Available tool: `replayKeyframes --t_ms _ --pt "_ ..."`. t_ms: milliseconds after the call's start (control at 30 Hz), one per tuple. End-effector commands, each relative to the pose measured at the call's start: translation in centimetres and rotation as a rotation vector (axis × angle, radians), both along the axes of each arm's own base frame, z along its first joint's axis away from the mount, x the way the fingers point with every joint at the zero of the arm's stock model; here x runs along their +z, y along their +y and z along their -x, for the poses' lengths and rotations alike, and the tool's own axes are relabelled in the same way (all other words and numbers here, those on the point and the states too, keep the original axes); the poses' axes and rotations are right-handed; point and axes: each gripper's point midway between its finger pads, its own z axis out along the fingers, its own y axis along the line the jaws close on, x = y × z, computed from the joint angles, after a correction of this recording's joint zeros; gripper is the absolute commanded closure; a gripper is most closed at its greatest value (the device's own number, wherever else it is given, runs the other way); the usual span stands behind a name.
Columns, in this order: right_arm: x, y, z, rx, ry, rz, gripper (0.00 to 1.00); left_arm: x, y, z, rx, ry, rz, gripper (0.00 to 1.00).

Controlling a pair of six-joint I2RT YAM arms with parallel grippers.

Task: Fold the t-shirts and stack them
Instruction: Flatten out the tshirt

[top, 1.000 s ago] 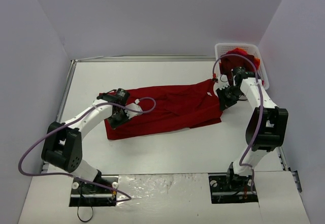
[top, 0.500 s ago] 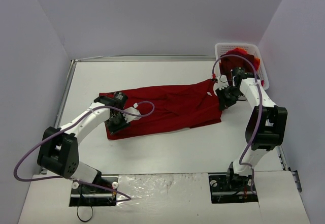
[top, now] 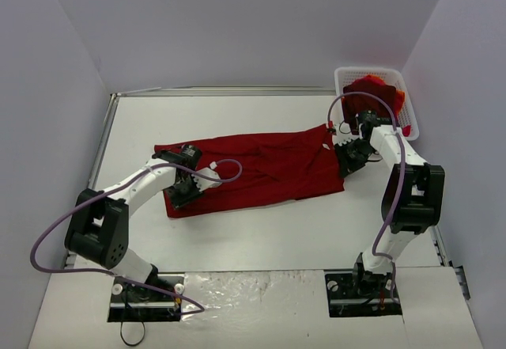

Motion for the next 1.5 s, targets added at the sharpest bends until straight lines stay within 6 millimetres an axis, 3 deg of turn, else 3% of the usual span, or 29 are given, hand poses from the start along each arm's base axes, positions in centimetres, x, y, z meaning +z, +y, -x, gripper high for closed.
replayKeyframes --t_ms 0,267,567,933,1067,1100,1167,1267,1367,1467 --pt "-0.7 0.2 1.0 0.001 0.048 0.001 1.00 0.4 0.2 -1.6 -0.007 -0.059 -0.023 0.63" --pt "-1.4 0.4 1.4 0.006 0.065 -0.002 1.00 -0.1 0.6 -2.7 0.013 -0.078 -0.041 0.63" --pt "-1.9 0.5 1.4 0.008 0.072 0.002 1.00 -1.3 0.8 -2.1 0.001 -0.029 -0.046 0.64" --pt "-2.2 0.5 1.3 0.008 0.076 0.006 1.00 -1.5 0.8 -1.8 -0.002 -0.012 -0.042 0.82" --pt "-2.2 0.5 1.3 0.009 0.076 0.009 1.00 -1.7 0.8 -1.6 -0.003 -0.005 -0.041 0.90" --pt "-2.3 0.5 1.4 0.009 0.078 0.008 1.00 -1.7 0.8 -1.6 -0.001 -0.004 -0.040 0.97" --pt "-2.3 0.5 1.4 0.008 0.078 0.008 1.00 -1.6 0.8 -1.5 0.000 -0.003 -0.038 0.98" --pt "-2.2 0.5 1.4 0.006 0.076 0.007 1.00 -0.8 0.6 -1.8 0.014 -0.022 -0.016 0.98" --pt "-1.9 0.4 1.3 0.003 0.066 0.012 1.00 1.3 0.4 -3.0 0.057 -0.103 0.019 0.98" --pt "-0.6 0.5 0.7 -0.010 0.026 0.010 1.00 5.1 1.1 -5.4 0.152 -0.256 0.036 0.98"
